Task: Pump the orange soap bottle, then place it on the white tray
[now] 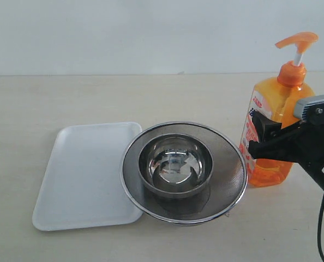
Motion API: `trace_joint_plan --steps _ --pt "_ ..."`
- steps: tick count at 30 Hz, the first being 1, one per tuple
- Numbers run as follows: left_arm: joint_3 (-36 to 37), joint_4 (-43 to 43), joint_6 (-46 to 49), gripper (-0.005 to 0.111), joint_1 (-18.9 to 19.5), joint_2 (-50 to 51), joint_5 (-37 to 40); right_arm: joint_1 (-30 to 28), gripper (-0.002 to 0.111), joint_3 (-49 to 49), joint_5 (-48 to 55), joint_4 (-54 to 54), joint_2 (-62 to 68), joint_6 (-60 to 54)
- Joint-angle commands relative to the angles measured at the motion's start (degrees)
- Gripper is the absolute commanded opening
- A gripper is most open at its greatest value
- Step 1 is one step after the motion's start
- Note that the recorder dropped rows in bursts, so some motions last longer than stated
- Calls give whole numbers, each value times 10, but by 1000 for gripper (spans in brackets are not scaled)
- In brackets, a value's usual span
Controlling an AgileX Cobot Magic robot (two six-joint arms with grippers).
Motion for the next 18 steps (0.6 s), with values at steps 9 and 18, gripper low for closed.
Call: trace_joint_plan --steps 9,18 --pt "2 -6 2 5 1 -3 4 1 0 -1 16 1 -3 -1" --pt "2 -6 2 5 1 -3 4 1 0 -1 16 1 -3 4"
